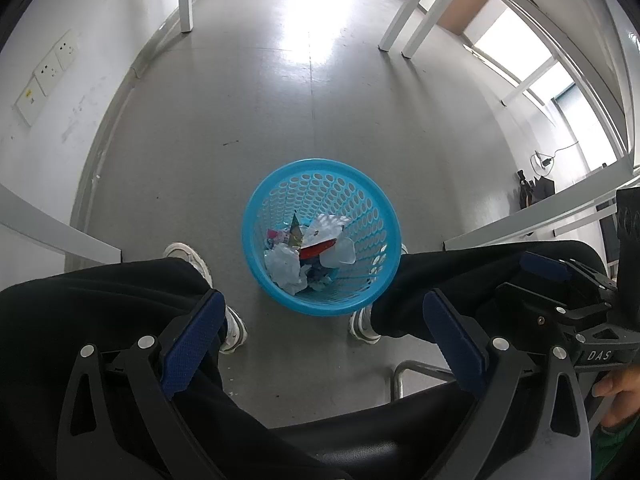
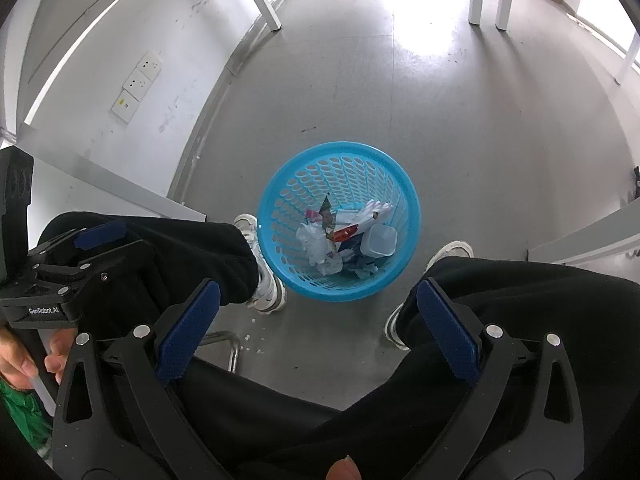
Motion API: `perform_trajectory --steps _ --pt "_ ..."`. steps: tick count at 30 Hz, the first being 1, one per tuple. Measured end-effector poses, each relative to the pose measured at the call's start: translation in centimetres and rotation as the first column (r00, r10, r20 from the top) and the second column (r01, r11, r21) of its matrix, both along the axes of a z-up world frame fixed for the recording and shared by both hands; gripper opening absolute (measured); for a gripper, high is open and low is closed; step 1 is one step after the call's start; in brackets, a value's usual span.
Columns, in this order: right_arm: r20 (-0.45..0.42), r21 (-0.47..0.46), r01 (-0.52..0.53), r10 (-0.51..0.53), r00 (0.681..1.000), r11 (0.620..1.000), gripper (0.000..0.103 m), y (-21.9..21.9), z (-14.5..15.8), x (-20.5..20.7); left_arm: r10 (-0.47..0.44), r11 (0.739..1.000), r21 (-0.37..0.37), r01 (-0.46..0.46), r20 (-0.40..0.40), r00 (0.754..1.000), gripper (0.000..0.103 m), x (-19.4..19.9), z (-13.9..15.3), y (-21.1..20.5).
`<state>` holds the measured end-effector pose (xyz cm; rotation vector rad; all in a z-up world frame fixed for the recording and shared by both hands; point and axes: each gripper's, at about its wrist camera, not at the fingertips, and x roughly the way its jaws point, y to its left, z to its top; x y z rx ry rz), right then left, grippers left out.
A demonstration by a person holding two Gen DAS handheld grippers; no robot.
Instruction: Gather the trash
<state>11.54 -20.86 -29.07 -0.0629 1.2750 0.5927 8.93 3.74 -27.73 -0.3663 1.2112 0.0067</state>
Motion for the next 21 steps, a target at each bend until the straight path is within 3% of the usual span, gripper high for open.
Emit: perform_trajectory --steps 21 --pt "-0.007 0.002 0.005 -0.005 1.000 1.000 0.094 -0.12 0.17 0.37 -0.004 1.000 0.002 0.004 -0.002 1.000 0.097 -0.14 -0.31 -0.19"
